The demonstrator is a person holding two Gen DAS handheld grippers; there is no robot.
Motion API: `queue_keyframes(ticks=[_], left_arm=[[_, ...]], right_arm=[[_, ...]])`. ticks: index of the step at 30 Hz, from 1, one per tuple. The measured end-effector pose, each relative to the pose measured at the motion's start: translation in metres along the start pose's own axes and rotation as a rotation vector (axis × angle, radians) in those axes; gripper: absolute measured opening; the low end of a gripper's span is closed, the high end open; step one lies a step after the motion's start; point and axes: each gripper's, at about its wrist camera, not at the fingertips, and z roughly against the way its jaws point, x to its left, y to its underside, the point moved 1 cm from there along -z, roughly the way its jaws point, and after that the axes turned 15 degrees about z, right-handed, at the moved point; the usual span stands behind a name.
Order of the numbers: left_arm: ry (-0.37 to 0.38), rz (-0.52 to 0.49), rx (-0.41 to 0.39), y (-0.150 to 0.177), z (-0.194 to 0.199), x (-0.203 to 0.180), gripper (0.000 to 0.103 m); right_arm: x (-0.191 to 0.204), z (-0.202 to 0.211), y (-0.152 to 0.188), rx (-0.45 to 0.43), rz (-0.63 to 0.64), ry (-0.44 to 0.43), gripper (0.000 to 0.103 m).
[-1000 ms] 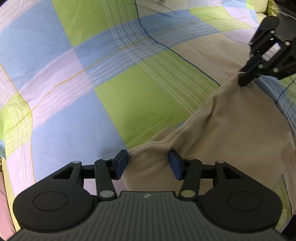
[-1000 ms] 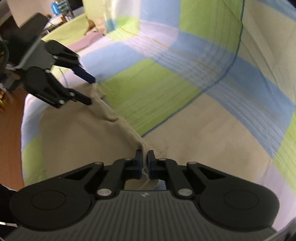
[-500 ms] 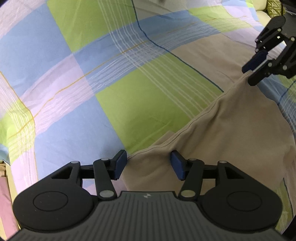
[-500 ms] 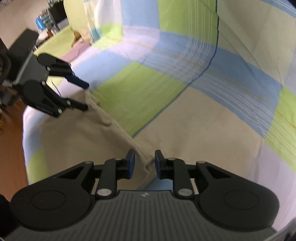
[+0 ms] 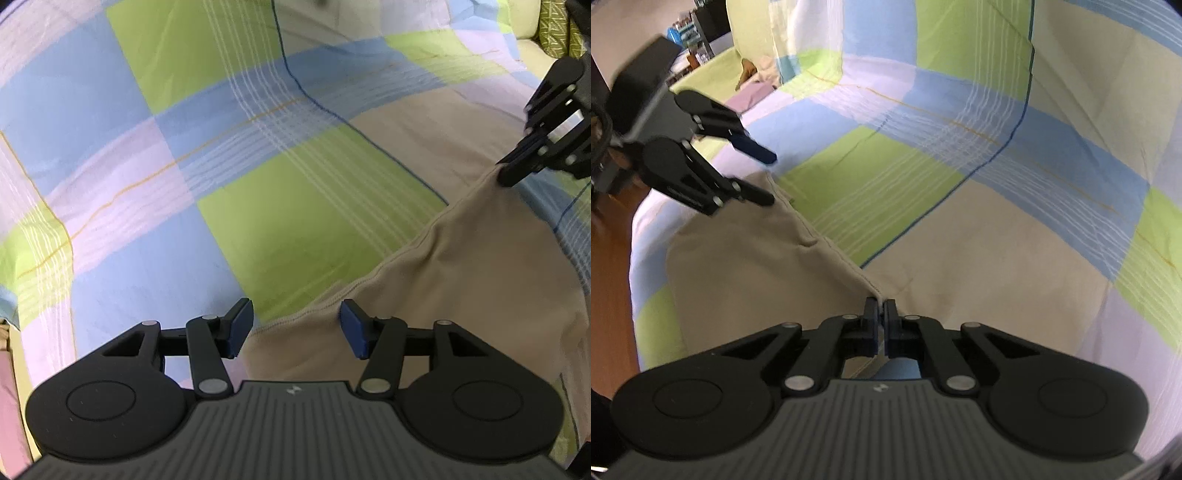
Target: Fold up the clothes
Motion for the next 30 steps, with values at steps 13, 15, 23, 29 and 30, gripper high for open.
queue_keyframes(ticks=[13,15,23,29,30], left_arm=[[-0.068,0.019,-0.033,0.001,0.003,-0.002,0.063],[-0.109,-0.032,-0.067,0.009,0.023,-0.007,0.06],[0.0,-0.394,-0.039,0.089,0.082,-0.054,0.061],[-0.048,-0.614,-0.031,0.139,0.068,-0.082,0.061],[-0.061,-0.625,-0.025,0.142,0.062,-0.083,0.061]], right_arm=[[-0.003,-0.023,0.007,0.068,-0.148,0.184,0.031],[0.005,-0.005,0.013,0.064,-0.197,0.275,0.04],[0.159,0.028,0.06,0.101,0.208,0.293,0.039],[0.228,-0.007,0.085,0.135,0.453,0.387,0.034],[0.233,-0.016,0.088,0.137,0.487,0.428,0.032]])
